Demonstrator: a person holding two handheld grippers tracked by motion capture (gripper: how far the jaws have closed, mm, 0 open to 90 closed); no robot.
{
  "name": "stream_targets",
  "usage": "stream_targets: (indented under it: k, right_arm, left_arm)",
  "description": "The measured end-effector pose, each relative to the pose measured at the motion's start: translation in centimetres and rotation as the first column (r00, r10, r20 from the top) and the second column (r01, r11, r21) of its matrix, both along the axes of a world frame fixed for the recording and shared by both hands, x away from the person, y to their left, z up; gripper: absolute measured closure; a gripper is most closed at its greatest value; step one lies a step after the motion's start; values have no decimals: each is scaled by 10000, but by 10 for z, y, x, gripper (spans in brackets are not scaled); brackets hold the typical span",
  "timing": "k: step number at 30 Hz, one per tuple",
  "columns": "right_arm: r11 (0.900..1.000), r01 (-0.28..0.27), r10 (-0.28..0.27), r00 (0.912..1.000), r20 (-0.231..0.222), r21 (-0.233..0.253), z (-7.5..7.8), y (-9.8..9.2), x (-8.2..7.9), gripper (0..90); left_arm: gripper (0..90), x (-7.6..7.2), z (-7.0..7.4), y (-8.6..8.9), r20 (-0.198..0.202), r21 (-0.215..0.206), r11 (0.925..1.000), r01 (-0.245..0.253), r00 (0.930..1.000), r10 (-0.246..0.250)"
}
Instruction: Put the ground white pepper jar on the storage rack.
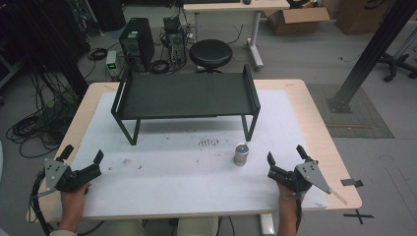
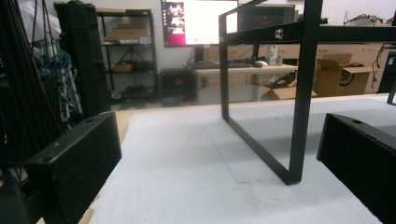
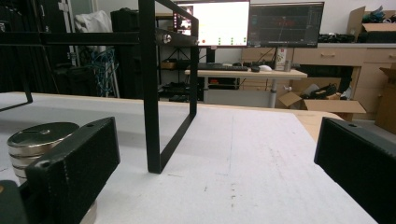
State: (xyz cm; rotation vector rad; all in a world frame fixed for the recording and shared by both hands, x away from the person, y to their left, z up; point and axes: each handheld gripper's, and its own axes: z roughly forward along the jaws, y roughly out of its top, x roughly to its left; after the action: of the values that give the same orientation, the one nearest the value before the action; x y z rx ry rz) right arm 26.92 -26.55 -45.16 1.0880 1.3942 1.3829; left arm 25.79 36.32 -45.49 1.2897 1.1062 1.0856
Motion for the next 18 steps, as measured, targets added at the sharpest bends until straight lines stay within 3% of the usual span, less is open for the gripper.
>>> stream_targets:
  k: [18]
  right_arm:
    - [10000, 2, -2, 10000, -33, 18, 0, 0, 1, 0]
  left_arm:
    - [2, 0, 0, 0, 64, -19, 10000, -1, 10000, 1]
